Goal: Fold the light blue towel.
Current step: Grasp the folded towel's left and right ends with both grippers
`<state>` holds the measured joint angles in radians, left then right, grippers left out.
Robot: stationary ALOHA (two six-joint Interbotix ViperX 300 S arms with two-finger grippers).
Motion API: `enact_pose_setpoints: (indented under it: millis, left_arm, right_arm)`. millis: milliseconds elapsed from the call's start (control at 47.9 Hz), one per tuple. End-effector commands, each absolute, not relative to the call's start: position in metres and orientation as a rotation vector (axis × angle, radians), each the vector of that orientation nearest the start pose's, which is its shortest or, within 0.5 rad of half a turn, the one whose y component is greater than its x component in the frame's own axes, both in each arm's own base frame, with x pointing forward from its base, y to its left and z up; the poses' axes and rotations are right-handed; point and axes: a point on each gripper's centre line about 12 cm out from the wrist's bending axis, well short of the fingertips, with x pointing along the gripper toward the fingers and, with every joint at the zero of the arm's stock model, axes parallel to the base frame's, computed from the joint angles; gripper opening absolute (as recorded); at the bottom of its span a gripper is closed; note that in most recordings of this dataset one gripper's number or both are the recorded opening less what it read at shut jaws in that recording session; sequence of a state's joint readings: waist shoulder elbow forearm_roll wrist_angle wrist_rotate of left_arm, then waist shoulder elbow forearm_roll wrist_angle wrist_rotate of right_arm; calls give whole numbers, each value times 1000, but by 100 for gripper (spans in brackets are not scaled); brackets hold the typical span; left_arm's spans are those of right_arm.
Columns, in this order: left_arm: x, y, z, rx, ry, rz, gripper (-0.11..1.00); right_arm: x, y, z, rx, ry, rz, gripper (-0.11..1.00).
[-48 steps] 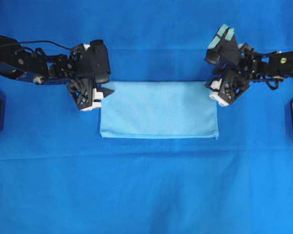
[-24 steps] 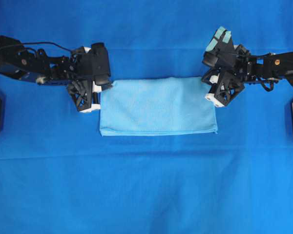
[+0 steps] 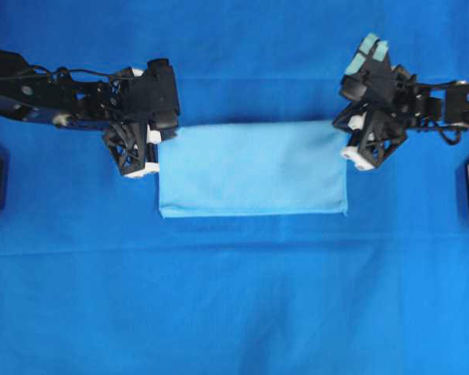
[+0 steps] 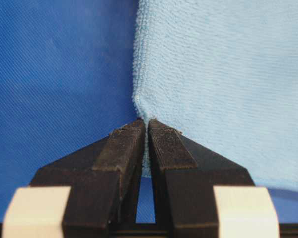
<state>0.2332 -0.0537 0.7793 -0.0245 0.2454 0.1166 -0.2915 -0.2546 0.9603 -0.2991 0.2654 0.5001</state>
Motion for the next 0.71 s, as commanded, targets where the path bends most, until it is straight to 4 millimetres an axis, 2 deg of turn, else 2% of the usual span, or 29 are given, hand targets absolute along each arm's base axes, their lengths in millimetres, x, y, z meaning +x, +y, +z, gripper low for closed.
enact_pose_setpoints:
  millis: [0, 167, 355, 460, 689]
  left_arm:
    - [331, 71, 168, -14, 907, 150, 2]
    - [333, 60, 204, 9, 835, 125, 2]
    - [329, 59, 238, 17, 760, 128, 2]
    - [326, 58, 247, 21, 733, 129, 2]
    - [328, 47, 246, 29, 733, 98, 2]
  right_arm:
    - [263, -86, 172, 284, 842, -437, 2]
    - [255, -78, 206, 266, 745, -417, 2]
    - [244, -71, 234, 256, 653, -403, 2]
    - [240, -71, 239, 256, 642, -408, 2]
    - [243, -72, 239, 249, 640, -405, 2]
